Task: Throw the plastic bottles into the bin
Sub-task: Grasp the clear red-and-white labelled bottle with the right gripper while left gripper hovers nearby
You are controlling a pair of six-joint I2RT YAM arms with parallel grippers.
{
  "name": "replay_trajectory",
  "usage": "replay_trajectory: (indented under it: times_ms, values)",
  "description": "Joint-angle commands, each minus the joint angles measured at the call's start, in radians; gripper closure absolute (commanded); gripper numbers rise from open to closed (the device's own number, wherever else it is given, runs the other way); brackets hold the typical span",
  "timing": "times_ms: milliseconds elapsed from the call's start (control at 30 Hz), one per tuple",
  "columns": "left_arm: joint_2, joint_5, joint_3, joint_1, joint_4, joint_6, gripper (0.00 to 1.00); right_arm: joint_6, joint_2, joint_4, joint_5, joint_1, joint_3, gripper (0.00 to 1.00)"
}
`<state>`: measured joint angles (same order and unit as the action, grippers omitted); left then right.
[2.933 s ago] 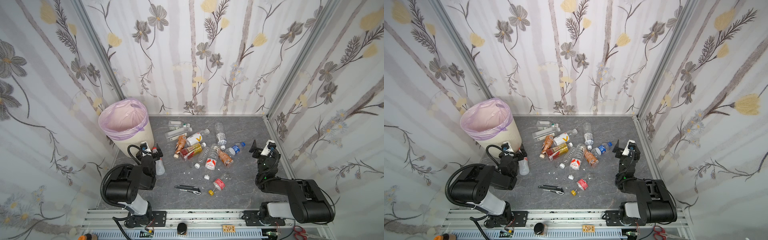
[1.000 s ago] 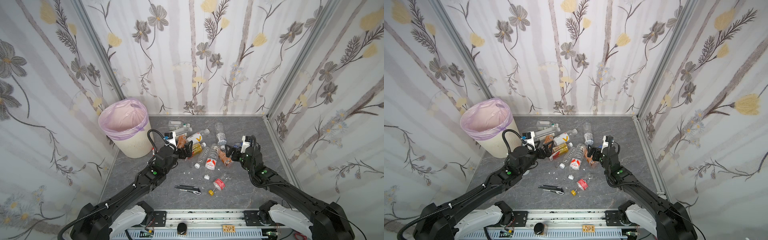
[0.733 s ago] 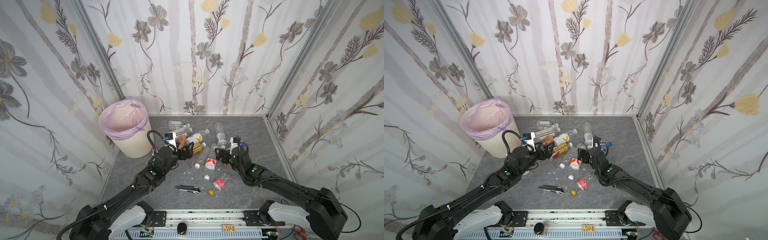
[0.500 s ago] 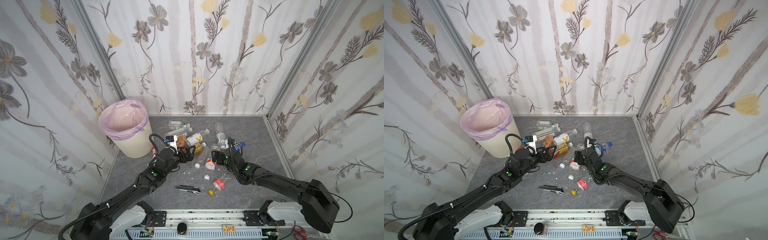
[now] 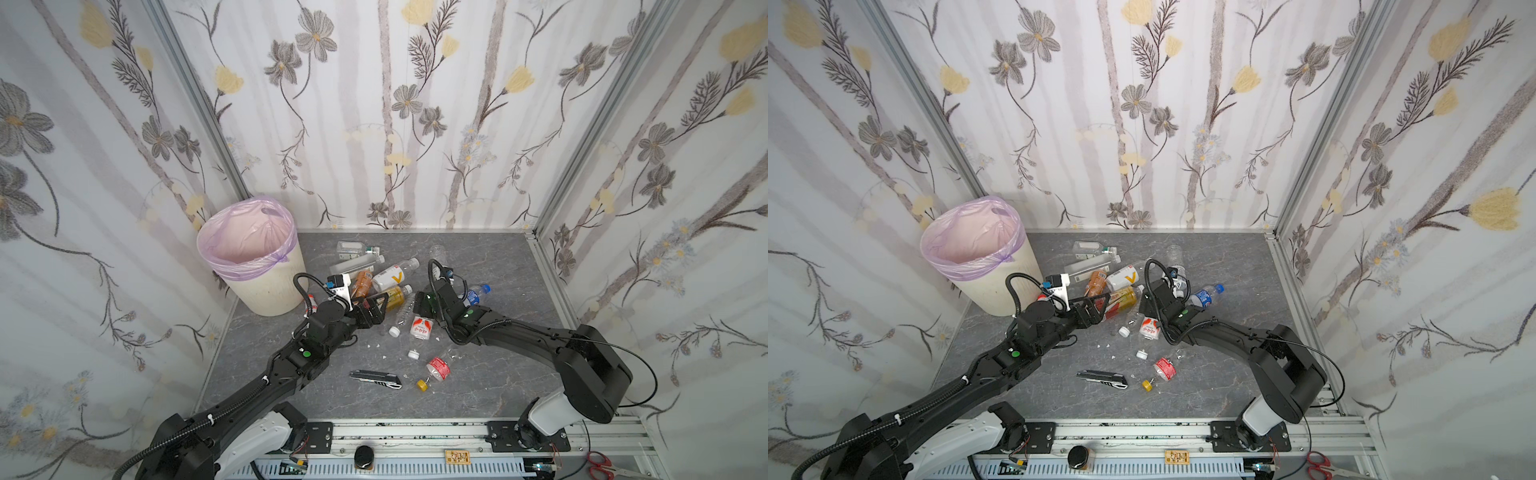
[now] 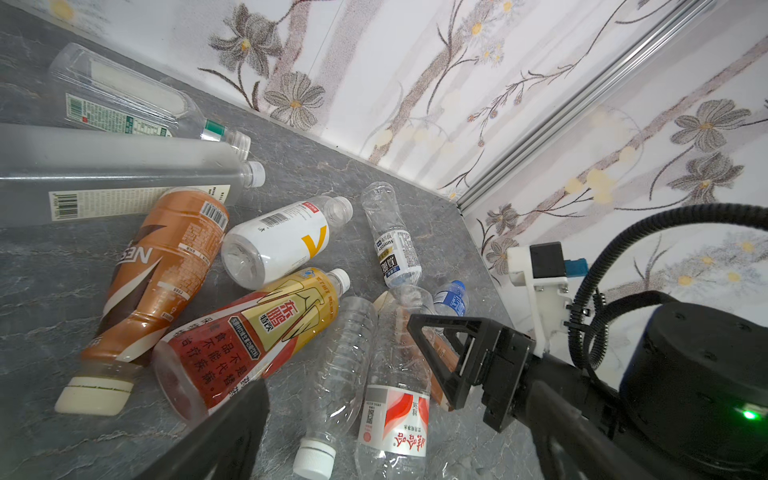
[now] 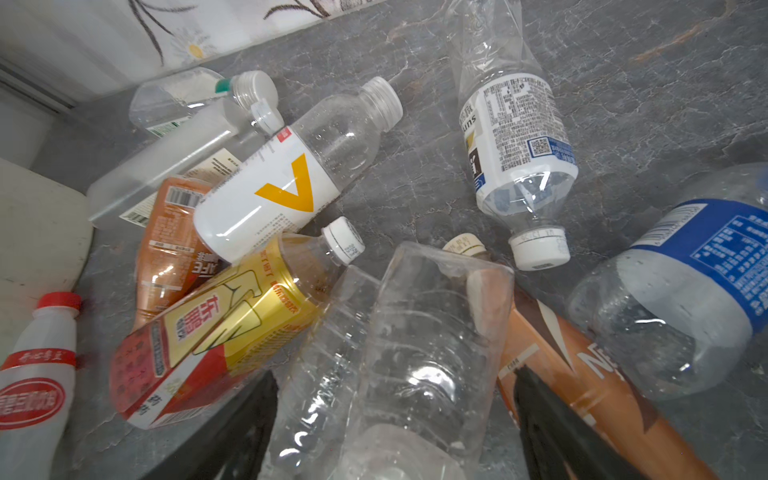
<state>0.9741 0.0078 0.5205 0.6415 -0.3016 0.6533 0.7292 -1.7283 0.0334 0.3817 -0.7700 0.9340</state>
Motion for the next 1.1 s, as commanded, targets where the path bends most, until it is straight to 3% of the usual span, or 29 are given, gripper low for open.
replay_trajectory:
  times_ms: [0,700,1067]
  values:
    - [0.01,0.004,0.001,0.0,-0.006,-0.004,0.0,0.004,-0.027,0.049,0.044,0.004,0.029,0.13]
    - [0.036,-0.006,0.032,0.0,0.038,-0.038,0.0,0.012,-0.153,0.059,0.042,0.023,0.1,0.18]
    - [0.055,-0.006,0.049,0.0,0.071,-0.043,0.0,0.017,-0.165,0.04,0.036,0.032,0.104,0.33]
